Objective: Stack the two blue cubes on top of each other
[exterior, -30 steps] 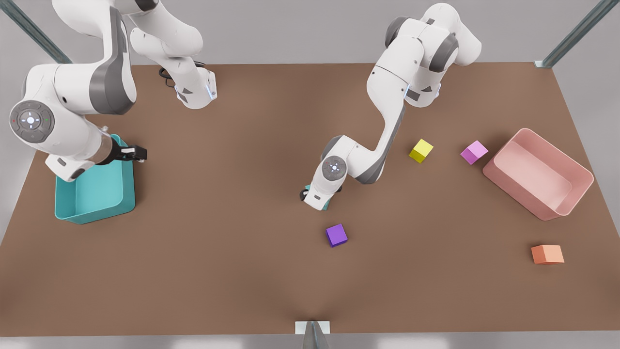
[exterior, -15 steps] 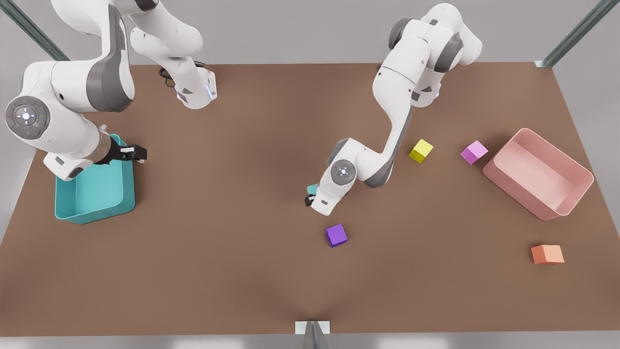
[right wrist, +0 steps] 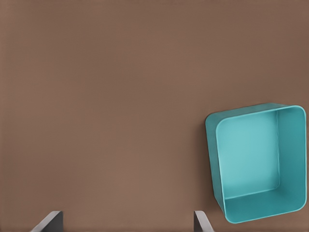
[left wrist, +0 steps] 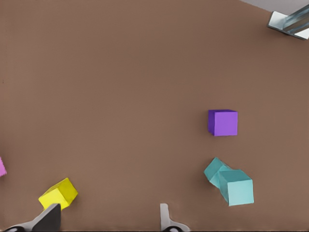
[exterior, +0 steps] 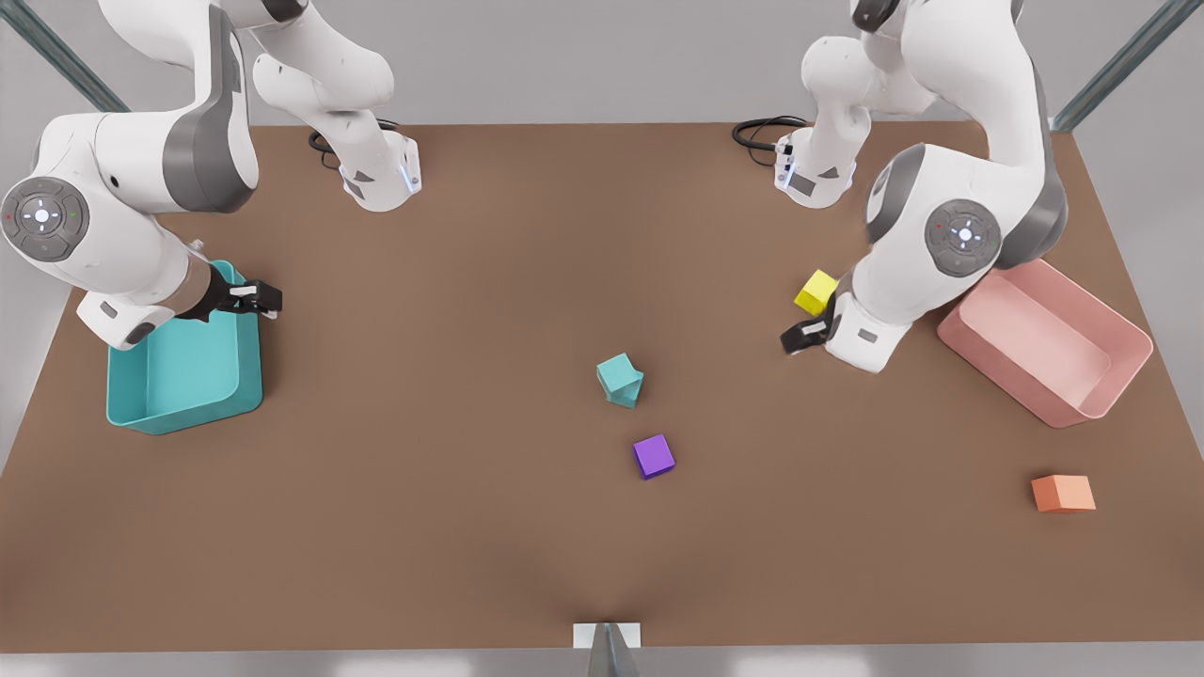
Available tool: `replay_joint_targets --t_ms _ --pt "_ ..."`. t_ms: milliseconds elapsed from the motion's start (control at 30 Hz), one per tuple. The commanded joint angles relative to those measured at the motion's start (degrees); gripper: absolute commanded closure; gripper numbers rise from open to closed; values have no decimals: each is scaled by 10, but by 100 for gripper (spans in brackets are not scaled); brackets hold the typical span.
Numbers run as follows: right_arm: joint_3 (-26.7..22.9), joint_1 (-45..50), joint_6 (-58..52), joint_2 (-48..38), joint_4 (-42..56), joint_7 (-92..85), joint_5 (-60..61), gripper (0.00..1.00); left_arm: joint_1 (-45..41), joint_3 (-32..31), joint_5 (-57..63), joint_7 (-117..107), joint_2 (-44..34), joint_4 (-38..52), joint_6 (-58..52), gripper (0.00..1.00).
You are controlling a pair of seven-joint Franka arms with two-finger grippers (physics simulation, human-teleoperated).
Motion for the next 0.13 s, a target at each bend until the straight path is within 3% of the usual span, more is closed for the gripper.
replay_joint_targets --t_ms 0,100 --pt "0 0 1 -1 0 -3 -1 0 27 -19 42 354 -27 -8 -108 0" --pt "0 0 1 0 0 -4 -1 0 24 -19 41 353 -26 -9 -109 0"
